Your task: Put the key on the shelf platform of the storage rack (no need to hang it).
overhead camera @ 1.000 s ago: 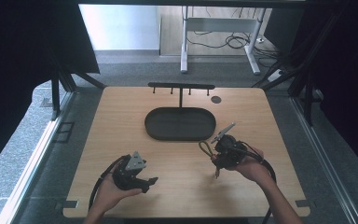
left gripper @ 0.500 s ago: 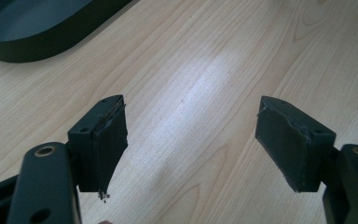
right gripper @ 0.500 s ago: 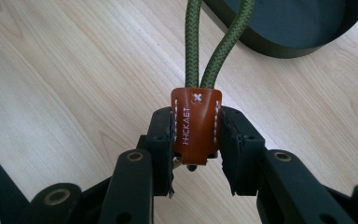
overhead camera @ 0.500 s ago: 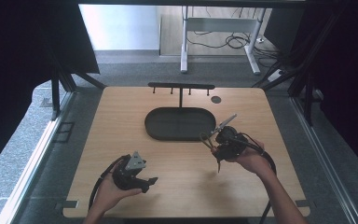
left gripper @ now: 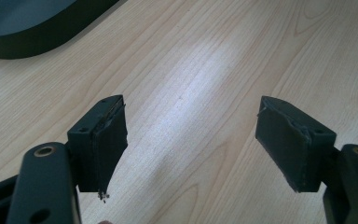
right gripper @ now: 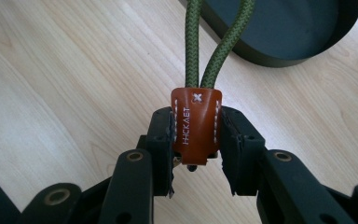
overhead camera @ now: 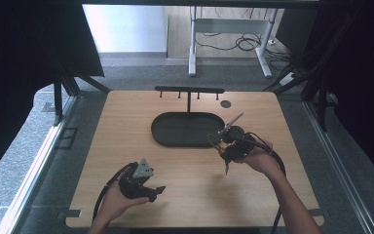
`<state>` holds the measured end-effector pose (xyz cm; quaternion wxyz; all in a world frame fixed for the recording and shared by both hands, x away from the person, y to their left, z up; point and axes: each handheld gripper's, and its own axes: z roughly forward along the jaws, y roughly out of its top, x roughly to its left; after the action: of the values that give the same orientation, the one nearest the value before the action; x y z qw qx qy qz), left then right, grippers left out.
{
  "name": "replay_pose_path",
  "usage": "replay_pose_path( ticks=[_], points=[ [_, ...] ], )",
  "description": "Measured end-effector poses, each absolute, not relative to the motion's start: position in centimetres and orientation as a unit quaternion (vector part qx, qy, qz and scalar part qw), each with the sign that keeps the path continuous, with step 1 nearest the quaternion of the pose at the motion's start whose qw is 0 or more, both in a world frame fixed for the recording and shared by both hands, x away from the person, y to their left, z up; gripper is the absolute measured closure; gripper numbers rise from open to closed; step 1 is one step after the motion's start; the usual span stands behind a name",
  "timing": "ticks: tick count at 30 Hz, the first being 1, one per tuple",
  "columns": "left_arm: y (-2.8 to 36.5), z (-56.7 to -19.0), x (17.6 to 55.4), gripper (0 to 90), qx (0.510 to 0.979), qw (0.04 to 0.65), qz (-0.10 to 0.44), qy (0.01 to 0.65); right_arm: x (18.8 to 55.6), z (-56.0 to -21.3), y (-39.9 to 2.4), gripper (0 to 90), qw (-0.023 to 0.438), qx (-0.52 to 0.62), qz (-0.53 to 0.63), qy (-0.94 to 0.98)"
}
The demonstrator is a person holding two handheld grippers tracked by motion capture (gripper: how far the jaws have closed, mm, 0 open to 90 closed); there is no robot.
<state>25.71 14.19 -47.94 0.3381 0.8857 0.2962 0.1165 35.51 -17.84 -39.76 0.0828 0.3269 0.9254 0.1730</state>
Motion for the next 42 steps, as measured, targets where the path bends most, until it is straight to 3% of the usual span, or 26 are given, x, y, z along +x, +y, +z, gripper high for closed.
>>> replay_pose_path(
  ticks=[42],
  points=[
    [14.5, -47.6, 25.7, 25.5, 0.885, 0.341, 0.119, 0.295, 40.4, -38.4, -15.9, 66.7, 0.076, 0.32, 0.175, 0.928]
  ],
)
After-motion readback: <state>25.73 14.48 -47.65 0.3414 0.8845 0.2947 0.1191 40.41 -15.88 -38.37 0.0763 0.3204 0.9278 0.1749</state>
